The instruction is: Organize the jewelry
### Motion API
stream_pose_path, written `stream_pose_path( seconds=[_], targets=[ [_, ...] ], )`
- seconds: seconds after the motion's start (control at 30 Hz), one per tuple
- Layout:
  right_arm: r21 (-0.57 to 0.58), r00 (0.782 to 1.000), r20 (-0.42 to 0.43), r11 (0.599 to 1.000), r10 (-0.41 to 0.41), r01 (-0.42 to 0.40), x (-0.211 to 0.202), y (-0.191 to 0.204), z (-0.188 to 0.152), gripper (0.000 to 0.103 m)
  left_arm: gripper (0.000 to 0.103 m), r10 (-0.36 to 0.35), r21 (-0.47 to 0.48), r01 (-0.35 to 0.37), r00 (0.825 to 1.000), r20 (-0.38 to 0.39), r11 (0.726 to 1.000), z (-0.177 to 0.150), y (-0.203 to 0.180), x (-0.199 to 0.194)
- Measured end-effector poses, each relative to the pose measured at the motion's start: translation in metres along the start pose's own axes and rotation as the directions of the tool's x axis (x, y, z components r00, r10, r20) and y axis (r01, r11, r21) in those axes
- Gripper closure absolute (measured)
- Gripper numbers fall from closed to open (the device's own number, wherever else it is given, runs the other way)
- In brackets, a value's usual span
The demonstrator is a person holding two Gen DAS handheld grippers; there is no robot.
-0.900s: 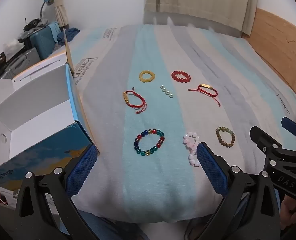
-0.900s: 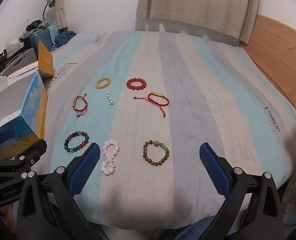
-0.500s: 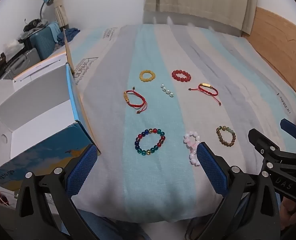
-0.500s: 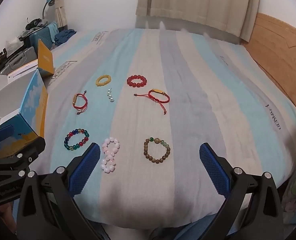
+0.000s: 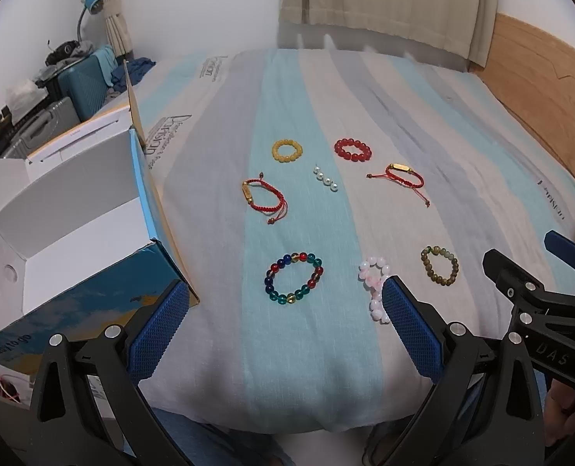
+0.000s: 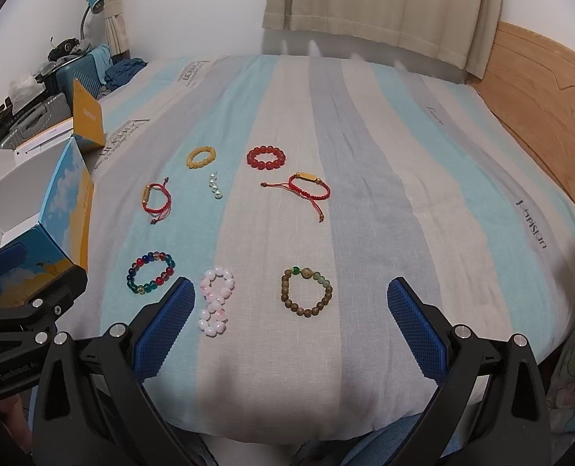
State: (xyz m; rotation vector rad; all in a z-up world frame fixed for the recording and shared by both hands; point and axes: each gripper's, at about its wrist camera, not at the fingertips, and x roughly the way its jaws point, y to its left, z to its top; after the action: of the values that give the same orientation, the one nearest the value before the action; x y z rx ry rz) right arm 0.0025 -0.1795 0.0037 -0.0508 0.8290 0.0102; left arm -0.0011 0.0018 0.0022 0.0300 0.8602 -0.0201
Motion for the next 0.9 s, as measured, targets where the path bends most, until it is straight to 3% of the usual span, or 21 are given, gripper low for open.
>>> stream_pose_path(
  seconds=[0.9],
  targets=[
    [-0.002,1.0,-0.011,1.0,0.014,-0.014,-0.0032,0.0013,-0.0011,0.007,0.006,-0.028,-0.002,0.028,1.0,-0.015,1.0,-0.0022,0.0008,0.0009]
  ],
)
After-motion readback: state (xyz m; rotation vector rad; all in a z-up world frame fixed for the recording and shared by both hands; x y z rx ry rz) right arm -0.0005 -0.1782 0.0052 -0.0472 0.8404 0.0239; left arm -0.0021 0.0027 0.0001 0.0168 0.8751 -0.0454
